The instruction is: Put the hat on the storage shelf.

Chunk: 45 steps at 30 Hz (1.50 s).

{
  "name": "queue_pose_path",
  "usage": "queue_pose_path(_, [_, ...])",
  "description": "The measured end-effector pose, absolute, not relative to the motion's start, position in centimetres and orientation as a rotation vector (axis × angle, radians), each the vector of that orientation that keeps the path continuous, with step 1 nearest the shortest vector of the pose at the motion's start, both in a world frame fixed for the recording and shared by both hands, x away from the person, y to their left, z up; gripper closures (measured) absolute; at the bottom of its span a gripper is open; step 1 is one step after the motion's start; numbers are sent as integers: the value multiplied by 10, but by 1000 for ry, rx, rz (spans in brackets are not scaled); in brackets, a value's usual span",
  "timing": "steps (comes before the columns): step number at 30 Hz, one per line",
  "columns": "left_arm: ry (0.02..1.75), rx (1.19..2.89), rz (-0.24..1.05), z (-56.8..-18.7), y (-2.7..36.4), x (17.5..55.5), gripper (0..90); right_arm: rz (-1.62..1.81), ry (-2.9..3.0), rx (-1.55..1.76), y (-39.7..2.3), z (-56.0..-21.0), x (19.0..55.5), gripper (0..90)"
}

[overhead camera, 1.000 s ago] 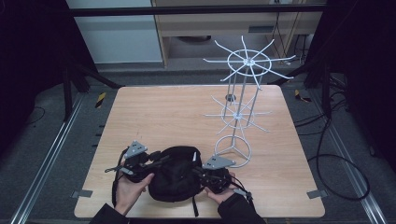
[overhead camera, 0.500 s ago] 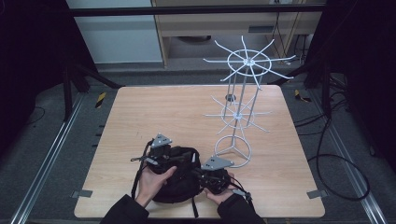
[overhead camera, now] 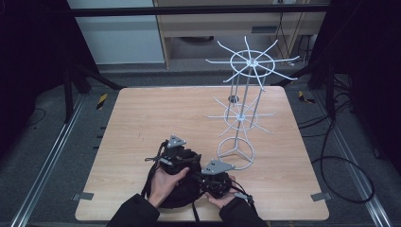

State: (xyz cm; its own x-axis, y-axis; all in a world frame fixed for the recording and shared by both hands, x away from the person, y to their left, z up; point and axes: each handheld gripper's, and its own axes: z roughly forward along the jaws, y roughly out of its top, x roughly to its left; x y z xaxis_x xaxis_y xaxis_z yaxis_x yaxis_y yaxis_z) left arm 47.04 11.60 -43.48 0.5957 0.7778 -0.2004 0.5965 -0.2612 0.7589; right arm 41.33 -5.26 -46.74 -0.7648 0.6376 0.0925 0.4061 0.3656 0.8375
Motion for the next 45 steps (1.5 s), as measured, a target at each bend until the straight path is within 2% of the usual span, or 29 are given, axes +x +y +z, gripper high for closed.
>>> queue_pose_path(6, [1129,1979,244,-438,114,471,553,1349,2383,930,-53,-467,413,830])
queue_pose_path(17, [1133,2010,228,-442,111,469,557,1338,2388,921,-52,-469,413,828])
queue_pose_path(18, [1131,2013,219,-443,111,470,596,1331,2392,920,-52,-469,413,828])
queue_pose_path(19, [1130,2008,203,-444,110,470,596,1331,2392,920,-52,-469,413,828])
queue_pose_path(20, [1127,2011,199,-445,110,469,656,1324,2396,917,-51,-470,413,826])
queue_pose_path(21, [1120,2009,196,-446,109,469,656,1324,2396,917,-51,-470,413,826])
queue_pose_path(23, [1114,2009,193,-445,108,468,750,1322,2397,917,-51,-470,413,825])
queue_pose_path(29, [1099,1997,192,-444,110,465,810,1345,2394,907,-50,-470,411,801])
queue_pose_path(34, [1090,1950,222,-437,119,463,817,1408,2411,910,-58,-464,407,643])
queue_pose_path(42, [1051,1850,280,-411,148,455,819,1553,2308,922,-81,-442,403,555])
queue_pose_path(45, [1033,1832,297,-405,152,452,819,1568,2270,930,-86,-436,404,551])
